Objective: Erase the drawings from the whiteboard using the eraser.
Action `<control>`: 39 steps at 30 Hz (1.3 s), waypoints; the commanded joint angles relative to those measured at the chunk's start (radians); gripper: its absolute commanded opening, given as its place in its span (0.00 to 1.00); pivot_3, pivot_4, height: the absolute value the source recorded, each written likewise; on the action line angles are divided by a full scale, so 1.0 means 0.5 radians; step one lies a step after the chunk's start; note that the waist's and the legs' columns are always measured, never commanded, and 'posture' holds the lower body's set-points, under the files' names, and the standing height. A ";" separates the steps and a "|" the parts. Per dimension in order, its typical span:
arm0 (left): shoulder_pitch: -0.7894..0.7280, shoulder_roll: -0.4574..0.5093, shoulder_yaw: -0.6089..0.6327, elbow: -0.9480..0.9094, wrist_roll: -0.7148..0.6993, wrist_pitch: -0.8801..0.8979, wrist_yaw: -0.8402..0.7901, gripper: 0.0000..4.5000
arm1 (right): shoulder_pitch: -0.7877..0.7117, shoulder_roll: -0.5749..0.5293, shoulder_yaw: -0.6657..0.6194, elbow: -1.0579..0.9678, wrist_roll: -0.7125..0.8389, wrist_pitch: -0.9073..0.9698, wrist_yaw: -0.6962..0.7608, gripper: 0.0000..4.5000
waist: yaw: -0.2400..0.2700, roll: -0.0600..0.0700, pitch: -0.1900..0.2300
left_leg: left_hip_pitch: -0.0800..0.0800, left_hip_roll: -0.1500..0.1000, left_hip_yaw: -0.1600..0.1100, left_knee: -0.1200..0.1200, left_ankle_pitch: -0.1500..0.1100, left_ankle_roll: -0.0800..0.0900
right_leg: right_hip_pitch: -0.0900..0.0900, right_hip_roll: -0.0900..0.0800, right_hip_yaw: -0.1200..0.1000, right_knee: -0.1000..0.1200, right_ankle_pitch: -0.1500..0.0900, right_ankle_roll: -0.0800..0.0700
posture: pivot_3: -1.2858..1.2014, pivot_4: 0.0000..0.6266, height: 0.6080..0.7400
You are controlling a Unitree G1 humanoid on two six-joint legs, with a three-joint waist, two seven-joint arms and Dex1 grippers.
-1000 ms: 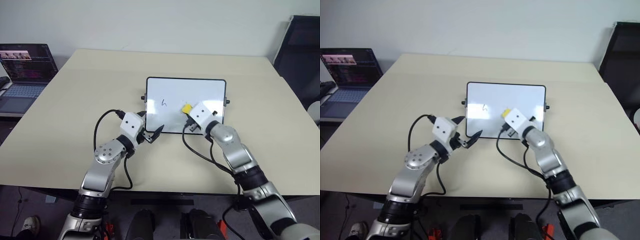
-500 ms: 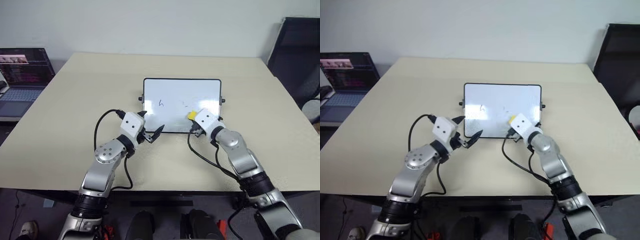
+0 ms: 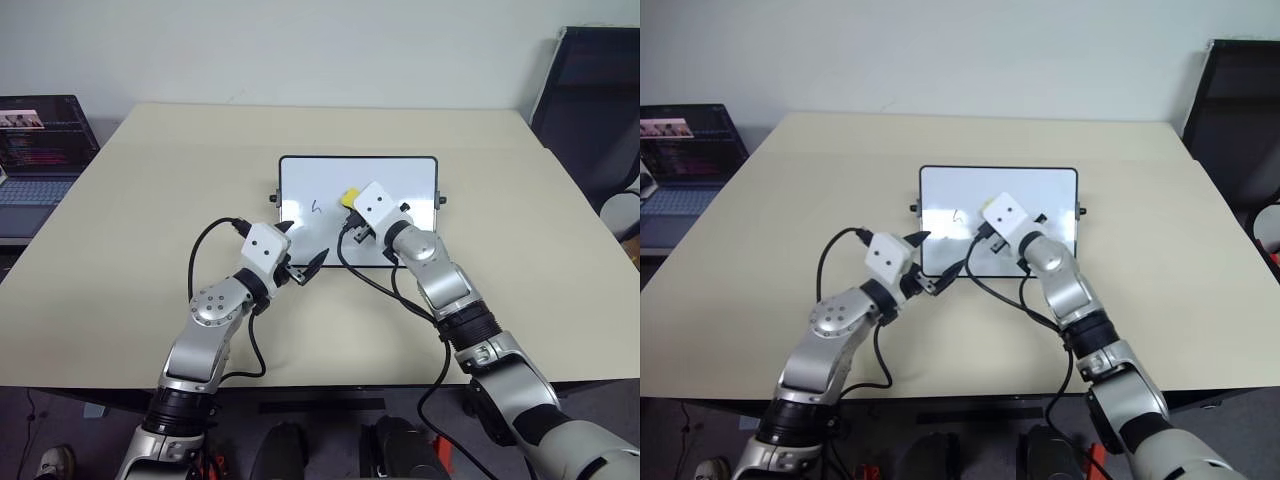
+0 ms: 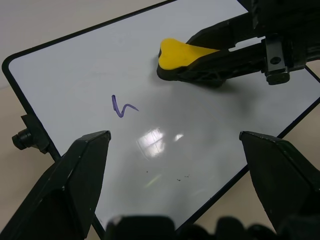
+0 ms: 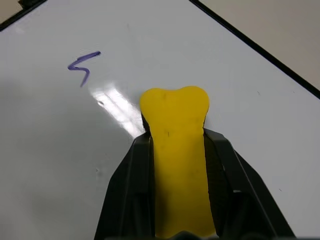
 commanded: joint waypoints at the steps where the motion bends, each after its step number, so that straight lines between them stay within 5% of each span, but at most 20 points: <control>1: 0.001 0.013 0.051 -0.093 -0.011 -0.007 0.013 1.00 | 0.032 -0.035 0.015 -0.060 -0.025 -0.003 0.018 0.22 | -0.001 0.000 0.000 | 0.000 0.000 0.000 0.000 0.000 0.000 | 0.000 0.000 0.000 0.000 0.000 0.000 | 0.52 0.24 1.00; 13: -0.030 -0.004 0.028 -0.061 -0.012 -0.012 -0.004 1.00 | 0.483 -0.401 -0.070 -0.498 -0.037 0.205 0.128 0.22 | 0.042 0.000 0.000 | 0.002 -0.001 -0.002 0.002 0.000 0.000 | 0.004 -0.003 -0.002 -0.002 -0.005 -0.003 | 0.52 0.24 1.00; 23: -0.052 -0.003 0.018 -0.038 -0.010 -0.027 -0.022 1.00 | 0.498 -0.372 -0.069 -0.600 0.018 0.198 0.126 0.22 | 0.046 0.000 0.000 | 0.002 -0.001 -0.001 0.002 0.000 0.000 | 0.006 -0.003 -0.002 -0.005 -0.004 0.000 | 0.52 0.24 1.00; 39: -0.031 0.009 0.032 -0.066 -0.009 -0.025 -0.019 1.00 | 0.906 -0.391 -0.222 -0.790 0.138 -0.527 -0.013 0.22 | 0.046 0.000 0.003 | -0.022 -0.001 -0.001 -0.002 0.000 -0.001 | -0.020 -0.002 -0.002 -0.006 -0.002 0.004 | 0.52 0.24 1.00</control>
